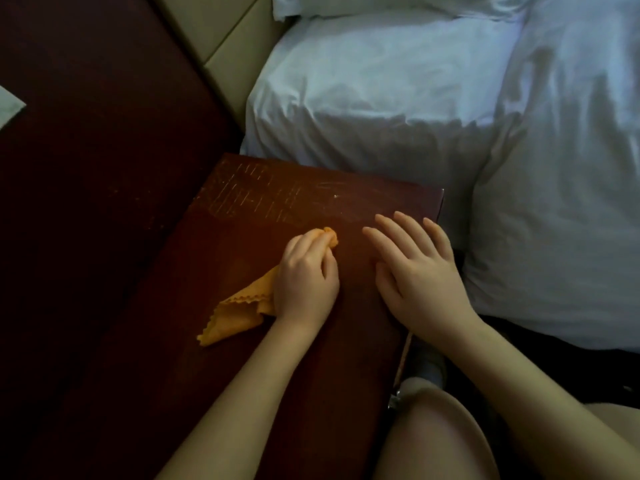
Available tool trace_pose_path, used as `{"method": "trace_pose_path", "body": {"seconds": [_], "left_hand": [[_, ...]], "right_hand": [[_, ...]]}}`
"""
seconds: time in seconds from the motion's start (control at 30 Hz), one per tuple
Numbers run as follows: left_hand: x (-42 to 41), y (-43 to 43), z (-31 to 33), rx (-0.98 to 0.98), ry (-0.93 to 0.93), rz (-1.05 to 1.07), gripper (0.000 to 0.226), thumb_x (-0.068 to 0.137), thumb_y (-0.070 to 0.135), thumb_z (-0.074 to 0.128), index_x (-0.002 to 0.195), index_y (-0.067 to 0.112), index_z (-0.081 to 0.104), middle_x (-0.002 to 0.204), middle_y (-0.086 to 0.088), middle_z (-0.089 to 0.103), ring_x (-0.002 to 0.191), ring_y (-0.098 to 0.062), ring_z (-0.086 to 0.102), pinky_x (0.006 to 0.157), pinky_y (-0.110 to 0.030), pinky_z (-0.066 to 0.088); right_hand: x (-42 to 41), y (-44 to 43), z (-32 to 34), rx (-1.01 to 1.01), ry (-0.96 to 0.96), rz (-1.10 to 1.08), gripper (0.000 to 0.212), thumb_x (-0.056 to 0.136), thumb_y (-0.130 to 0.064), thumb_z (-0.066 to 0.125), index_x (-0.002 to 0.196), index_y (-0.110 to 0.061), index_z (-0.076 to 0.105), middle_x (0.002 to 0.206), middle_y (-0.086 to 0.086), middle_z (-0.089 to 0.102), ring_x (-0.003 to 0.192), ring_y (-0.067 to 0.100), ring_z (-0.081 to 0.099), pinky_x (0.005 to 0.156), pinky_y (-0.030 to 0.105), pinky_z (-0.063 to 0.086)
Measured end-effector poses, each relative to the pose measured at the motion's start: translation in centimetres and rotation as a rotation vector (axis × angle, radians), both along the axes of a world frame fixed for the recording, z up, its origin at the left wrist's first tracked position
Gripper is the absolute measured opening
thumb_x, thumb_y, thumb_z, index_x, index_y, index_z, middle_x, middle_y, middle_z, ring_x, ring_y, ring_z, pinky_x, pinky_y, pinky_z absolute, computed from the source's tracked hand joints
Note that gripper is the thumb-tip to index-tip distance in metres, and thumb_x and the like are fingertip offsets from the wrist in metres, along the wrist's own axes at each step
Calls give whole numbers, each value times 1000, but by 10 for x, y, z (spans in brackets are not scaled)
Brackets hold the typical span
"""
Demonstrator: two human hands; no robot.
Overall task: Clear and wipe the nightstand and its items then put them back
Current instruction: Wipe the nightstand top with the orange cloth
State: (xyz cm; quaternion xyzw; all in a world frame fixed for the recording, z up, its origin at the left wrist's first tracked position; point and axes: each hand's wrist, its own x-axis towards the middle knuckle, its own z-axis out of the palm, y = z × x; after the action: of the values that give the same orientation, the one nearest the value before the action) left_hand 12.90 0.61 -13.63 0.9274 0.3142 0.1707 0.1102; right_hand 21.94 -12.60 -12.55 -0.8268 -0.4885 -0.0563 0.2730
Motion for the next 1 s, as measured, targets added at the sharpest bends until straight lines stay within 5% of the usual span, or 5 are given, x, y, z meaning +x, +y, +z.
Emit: {"method": "trace_pose_path", "body": {"seconds": [0.13,0.37,0.63,0.9,1.0], "left_hand": [[28,-5,1,-21,-31,37,31,92,11,47,119,12,62,118,0,62,113,-15,51,91,-15,31],[12,-16,6,-36,32,-198,30,90,7,51,119,10,62,118,-3,63,114,-16,52,97,-16,32],[22,1,4,-25,-1,103,32,92,7,46,120,9,60,119,-1,61,116,-14,48,93,-10,25],[27,-20,6,-26,40,-151,32,91,5,49,120,9,60,119,-5,62,116,-16,51,97,-14,29],[0,-15,5,-21,60,-105,32,90,3,52,120,10,61,118,-2,62,114,-13,51,95,-6,26]], "right_hand": [[7,-1,-2,-67,25,9,41,79,-19,54,118,-8,63,128,14,57,124,34,48,105,50,28],[19,-4,-1,-112,172,47,48,87,-28,42,130,-12,53,142,8,44,137,26,31,112,39,11],[31,-12,-2,-88,195,79,41,88,-26,46,126,-16,58,141,6,45,138,26,28,113,41,9],[37,-13,-7,-109,187,102,40,87,-21,58,127,-16,58,141,9,46,138,28,29,112,40,8],[40,-16,-10,-119,191,84,42,87,-20,60,128,-14,56,140,10,46,137,29,31,112,42,11]]}}
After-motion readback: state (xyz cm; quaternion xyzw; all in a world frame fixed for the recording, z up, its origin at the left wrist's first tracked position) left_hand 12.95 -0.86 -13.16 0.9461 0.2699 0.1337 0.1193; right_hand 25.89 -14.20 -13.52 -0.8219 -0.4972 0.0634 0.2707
